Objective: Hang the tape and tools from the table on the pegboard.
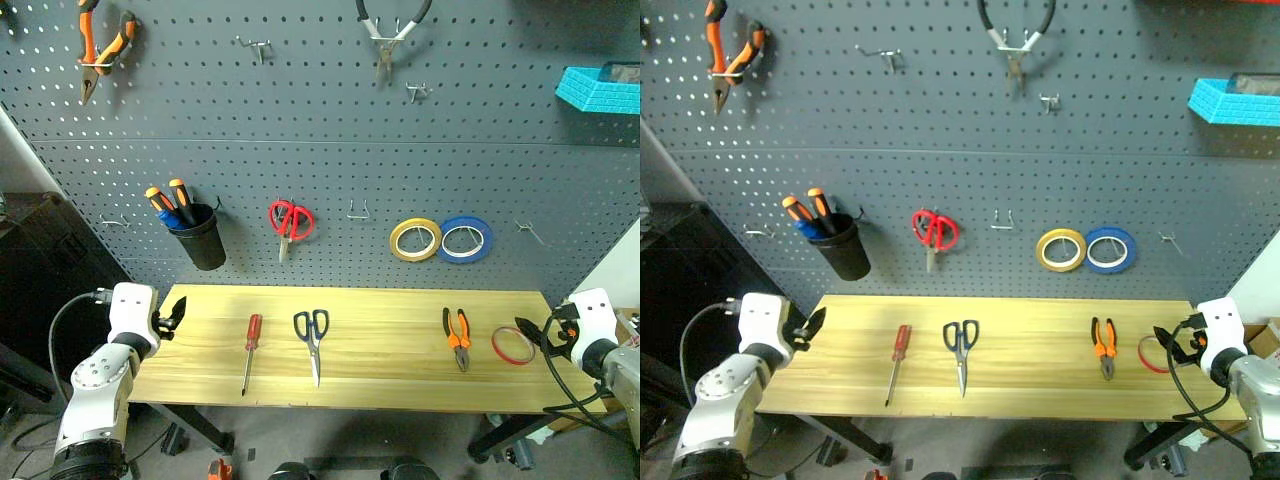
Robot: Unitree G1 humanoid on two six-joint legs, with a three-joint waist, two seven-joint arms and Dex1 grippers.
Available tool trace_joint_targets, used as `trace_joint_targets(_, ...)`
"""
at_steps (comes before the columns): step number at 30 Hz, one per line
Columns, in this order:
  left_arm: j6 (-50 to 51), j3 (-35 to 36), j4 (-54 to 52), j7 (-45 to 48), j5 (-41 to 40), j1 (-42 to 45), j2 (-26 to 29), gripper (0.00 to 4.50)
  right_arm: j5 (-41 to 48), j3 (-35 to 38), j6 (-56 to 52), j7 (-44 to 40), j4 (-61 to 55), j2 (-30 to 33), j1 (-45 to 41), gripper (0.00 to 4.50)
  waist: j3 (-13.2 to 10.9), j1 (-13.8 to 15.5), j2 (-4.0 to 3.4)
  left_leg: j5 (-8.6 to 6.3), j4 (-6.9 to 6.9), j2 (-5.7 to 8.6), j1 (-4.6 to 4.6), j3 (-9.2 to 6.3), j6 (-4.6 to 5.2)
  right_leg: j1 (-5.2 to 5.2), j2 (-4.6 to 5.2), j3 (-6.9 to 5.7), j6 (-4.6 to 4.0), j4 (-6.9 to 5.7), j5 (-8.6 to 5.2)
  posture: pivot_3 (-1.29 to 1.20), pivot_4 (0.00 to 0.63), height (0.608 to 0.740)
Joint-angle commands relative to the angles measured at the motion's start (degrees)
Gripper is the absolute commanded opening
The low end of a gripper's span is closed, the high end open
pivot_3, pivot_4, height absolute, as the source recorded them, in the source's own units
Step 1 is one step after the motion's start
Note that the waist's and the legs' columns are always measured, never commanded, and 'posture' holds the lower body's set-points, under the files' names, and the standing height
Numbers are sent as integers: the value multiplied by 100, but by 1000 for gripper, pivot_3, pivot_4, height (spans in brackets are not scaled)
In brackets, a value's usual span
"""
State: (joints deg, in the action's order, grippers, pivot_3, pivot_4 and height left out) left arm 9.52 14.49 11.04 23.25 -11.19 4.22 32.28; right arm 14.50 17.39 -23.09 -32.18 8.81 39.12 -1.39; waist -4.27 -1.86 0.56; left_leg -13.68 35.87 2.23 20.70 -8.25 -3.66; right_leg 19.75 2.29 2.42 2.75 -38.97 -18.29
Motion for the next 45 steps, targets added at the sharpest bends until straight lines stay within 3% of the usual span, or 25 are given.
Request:
trace_joint_targets(1, 439, -657, -844, 278, 171, 102, -36, 2941, -58, -210, -442, 72, -214, 23, -287, 4500, -57, 1, -6, 0, 0, 0, 4, 5, 1, 3, 0, 3, 1, 0, 1, -68, 90, 740)
trace_joint_targets(7, 950, -1455, -1618, 784, 72, 394, -218, 2941, -325, -796, -1068, 174, 217, -27, -859, 4500, -319, -53, 5, -1, -8, -2, 37, 26, 3, 45, -3, 15, -1, 3, 3, -109, 155, 740)
trace_joint_targets(13, 623, -2363, -1861, 1485, 374, 1132, -272, 2941, -531, -1045, -1166, 165, 1268, -90, -1646, 4500, -564, -144, 11, -3, 2, -2, 59, 39, 8, 58, -2, 19, -22, 5, 24, -109, 194, 740)
trace_joint_targets(19, 1454, -2428, -2370, 2440, -729, 1711, -485, 2941, -722, -1406, -1068, -278, 2367, -54, -2276, 4500, -690, -259, 26, -7, 13, -12, 143, 43, 16, 142, -2, 19, -25, -6, 30, -108, 220, 740)
trace_joint_targets(28, 1696, -2508, -2538, 2778, -862, 1931, -461, 2941, -1310, -1933, -60, -682, 4620, -196, -3422, 4500, -843, -340, 28, -14, 18, -9, 156, 55, 29, 157, -2, 25, -24, -6, 31, -71, 228, 740)
trace_joint_targets(31, 1721, -2574, -2656, 2931, -874, 1881, -367, 2964, -1529, -2132, 58, -959, 5285, -173, -3735, 3946, -847, -319, 30, -15, 18, -6, 161, 55, 29, 158, -1, 25, -24, -3, 31, -64, 224, 740)
trace_joint_targets(42, 1741, -2595, -2721, 3076, -935, 1818, -375, 2964, -2234, -2511, 812, -684, 5702, -202, -3640, 120, -844, -304, 34, -14, 26, -7, 165, 51, 28, 158, 0, 22, -18, -3, 34, -75, 199, 740)
trace_joint_targets(45, 1782, -2626, -2776, 3111, -995, 1830, -418, 2964, -2334, -2544, 1089, -504, 5292, -114, -3304, 21, -835, -306, 49, -14, 31, -9, 164, 50, 28, 155, 0, 22, -14, -3, 36, -88, 192, 740)
